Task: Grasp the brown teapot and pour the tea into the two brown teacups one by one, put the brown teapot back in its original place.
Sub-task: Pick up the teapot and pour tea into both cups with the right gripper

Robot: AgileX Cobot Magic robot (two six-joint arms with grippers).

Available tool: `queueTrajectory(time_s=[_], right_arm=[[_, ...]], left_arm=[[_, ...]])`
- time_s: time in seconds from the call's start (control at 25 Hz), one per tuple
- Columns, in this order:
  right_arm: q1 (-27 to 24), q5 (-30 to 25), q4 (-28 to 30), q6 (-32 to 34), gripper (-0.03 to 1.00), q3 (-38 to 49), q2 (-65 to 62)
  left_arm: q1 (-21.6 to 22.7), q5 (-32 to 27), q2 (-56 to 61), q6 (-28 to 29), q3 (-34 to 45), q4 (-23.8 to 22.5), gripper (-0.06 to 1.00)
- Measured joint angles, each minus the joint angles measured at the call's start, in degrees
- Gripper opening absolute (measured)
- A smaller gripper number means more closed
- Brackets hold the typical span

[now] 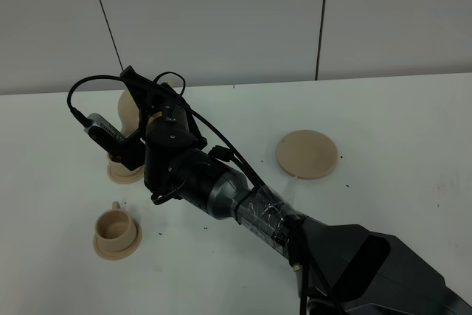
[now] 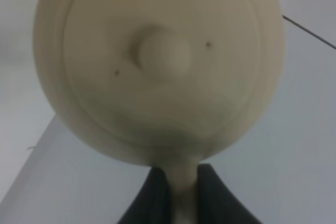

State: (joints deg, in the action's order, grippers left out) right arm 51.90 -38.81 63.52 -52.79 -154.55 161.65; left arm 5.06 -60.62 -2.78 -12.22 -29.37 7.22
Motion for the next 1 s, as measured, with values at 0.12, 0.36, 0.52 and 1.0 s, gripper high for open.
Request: queueTrajectory(time_s=[0.12,0.36,0.52,1.0], right_arm=[[0.00,0.00,0.00,0.19,0.09,0.00,0.00],[0.00,0.11,0.05,0.88,0.09,0.00,0.00],[0.00,0.11,0.05,1.06,0.09,0.00,0.00],[0.00,-0.69,0.00,4.70,0.09,0.00,0.00]], left_arm=[[0.00,0.00,0.00,0.00,0.00,0.00,0.39],[0.00,0.00,0.00,0.00,0.00,0.00,0.39],[0.00,0.00,0.00,0.00,0.00,0.00,0.39],[0.00,0.00,0.00,0.00,0.00,0.00,0.39]])
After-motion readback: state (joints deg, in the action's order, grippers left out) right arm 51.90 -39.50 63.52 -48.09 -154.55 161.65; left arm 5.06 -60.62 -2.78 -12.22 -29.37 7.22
